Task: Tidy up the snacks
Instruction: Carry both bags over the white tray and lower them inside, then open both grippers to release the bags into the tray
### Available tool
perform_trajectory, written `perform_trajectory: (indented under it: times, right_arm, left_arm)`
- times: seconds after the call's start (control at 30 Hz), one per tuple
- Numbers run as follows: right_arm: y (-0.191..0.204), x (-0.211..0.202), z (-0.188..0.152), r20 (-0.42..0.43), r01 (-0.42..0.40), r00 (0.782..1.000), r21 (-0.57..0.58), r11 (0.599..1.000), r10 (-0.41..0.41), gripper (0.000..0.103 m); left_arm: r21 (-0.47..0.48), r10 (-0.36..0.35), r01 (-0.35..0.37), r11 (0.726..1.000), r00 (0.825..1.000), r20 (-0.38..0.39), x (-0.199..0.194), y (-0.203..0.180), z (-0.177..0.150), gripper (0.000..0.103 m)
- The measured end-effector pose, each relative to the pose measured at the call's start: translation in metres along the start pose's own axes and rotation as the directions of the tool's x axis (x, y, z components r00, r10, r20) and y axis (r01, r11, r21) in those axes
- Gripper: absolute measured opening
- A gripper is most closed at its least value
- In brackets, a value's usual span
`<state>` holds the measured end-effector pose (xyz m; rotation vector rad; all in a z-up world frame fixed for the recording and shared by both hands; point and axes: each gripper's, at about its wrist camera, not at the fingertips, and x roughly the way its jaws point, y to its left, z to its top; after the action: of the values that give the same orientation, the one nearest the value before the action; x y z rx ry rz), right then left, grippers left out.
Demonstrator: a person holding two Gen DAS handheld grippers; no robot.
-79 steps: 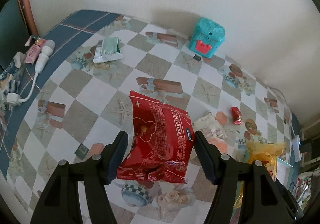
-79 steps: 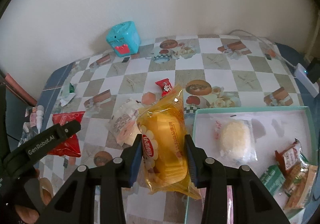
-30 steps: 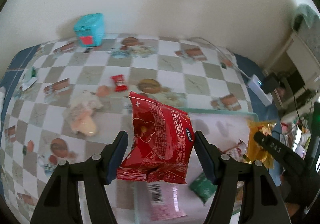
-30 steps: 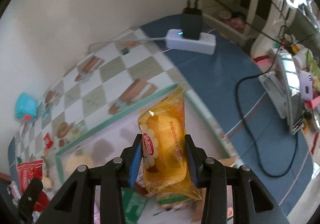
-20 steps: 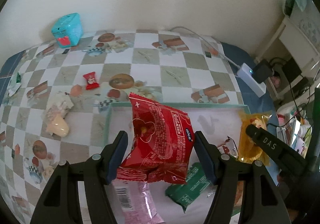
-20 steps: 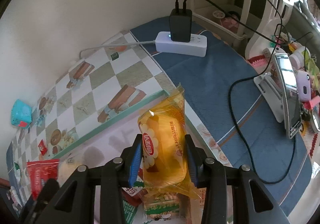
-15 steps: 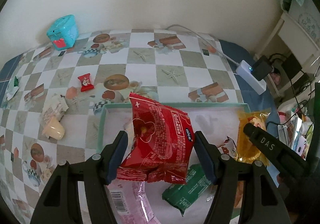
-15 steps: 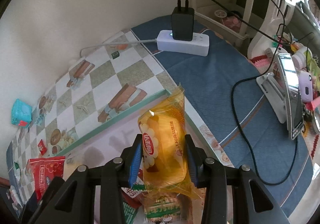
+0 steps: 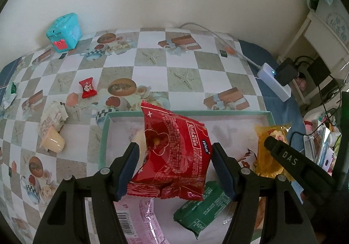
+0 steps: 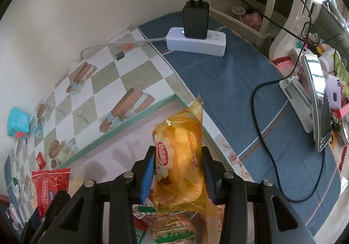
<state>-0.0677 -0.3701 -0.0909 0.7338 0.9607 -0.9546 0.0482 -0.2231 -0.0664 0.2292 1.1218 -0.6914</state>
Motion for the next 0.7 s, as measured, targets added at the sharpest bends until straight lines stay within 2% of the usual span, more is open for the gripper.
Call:
perform_trajectory:
  times: [0.37,0.43,0.5,0.6,0.63,0.7]
  right_arm:
    - [-0.002,0.007,-0.003,-0.021,0.017,1.000,-0.002,1.000,-0.017,0.045]
    - [-0.003,0.010,-0.003,-0.034,0.020,0.999,0.001,1.000,-0.020,0.050]
    - [-0.003,0.013,-0.003,-0.047,0.015,0.999,0.003,1.000,-0.015,0.067]
    - [-0.003,0.017,-0.005,-0.066,0.013,0.998,0.005,1.000,-0.012,0.072]
    - [-0.003,0.018,-0.005,-0.070,0.011,0.997,0.005,1.000,-0.011,0.075]
    - [-0.002,0.018,-0.006,-0.071,0.004,0.997,0.006,1.000,-0.004,0.083]
  left_arm:
    - [-0.020,-0.009,0.009,1.000,1.000,-0.020,0.002,0.005,0.000,0.070]
    - [-0.025,-0.009,0.008,1.000,1.000,-0.023,0.002,0.007,0.000,0.071]
    - [-0.028,-0.009,0.009,1.000,1.000,-0.025,0.002,0.008,0.000,0.071]
    - [-0.035,-0.012,0.011,0.999,1.000,-0.027,0.001,0.011,0.001,0.072]
    - [-0.036,-0.012,0.011,0.999,1.000,-0.026,0.000,0.011,0.002,0.076]
    - [-0.037,-0.012,0.011,0.999,1.000,-0.023,-0.001,0.012,0.002,0.078]
